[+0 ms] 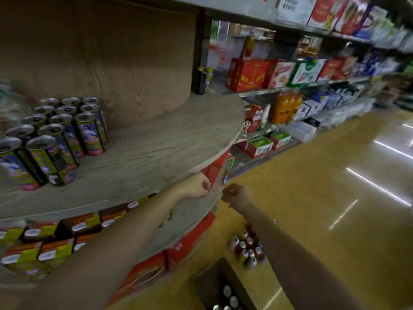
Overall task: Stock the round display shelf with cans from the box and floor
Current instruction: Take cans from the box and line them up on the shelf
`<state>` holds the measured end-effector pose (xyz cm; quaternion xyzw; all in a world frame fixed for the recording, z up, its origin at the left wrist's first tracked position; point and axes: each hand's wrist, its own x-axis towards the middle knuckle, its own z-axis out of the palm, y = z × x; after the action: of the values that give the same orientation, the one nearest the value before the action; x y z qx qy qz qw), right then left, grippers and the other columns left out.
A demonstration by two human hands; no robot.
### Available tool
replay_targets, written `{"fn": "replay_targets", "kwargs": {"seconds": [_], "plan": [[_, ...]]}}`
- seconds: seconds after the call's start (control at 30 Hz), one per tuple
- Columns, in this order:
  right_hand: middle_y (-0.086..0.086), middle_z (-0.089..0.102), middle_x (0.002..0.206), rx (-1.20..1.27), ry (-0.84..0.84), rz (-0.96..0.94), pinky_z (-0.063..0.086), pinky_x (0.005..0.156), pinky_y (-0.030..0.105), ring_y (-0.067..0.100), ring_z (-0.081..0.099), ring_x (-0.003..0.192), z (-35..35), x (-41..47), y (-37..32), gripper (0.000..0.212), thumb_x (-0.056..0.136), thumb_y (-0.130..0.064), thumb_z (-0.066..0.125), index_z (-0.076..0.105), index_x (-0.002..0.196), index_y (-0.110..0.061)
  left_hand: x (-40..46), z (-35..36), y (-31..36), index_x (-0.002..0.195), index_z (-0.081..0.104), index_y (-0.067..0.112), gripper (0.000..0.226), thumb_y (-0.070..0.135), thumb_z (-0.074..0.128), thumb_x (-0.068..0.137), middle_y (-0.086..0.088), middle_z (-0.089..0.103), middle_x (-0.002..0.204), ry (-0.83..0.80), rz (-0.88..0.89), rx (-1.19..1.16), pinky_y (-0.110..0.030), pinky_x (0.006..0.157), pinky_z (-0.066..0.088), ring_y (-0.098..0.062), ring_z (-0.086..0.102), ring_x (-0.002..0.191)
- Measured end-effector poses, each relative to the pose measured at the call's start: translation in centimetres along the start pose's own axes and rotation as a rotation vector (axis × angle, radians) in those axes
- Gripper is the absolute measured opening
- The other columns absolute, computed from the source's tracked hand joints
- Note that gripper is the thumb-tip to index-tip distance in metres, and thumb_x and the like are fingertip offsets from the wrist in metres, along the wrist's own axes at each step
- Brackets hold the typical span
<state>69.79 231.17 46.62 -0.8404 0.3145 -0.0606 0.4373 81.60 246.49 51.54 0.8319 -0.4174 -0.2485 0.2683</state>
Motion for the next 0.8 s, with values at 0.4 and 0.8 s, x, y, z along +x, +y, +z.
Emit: {"fn": "replay_targets", "kwargs": {"seconds": [0.4, 0.8], "plan": [[0.005, 0.067, 0.088, 0.089, -0.144, 0.131, 0.047, 0.058, 0.023, 0.018, 0.062, 0.073, -9.5, -1.6, 19.5, 0.012, 0.083, -0.015, 0.074, 0.064, 0.09, -0.015, 6.2, 19.6, 8.5, 0.093, 0.072, 0.009, 0.012, 0.01, 0.063, 0.086, -0.005, 0.07, 0.097, 0.083, -0.217, -0.035, -0.031, 0.08, 0.051, -0.019, 0.064, 0.094], [0.008, 0.066, 0.096, -0.087, -0.265, 0.228, 0.047, 0.063, 0.029, 0.026, 0.067, 0.082, -12.2, -2.5, 29.6, 0.011, 0.073, -0.029, 0.072, 0.063, 0.077, -0.026, 5.0, 29.4, 9.6, 0.096, 0.071, 0.02, 0.013, 0.019, 0.062, 0.088, -0.001, 0.07, 0.104, 0.106, -0.418, -0.095, -0.033, 0.084, 0.051, -0.018, 0.065, 0.098]]}}
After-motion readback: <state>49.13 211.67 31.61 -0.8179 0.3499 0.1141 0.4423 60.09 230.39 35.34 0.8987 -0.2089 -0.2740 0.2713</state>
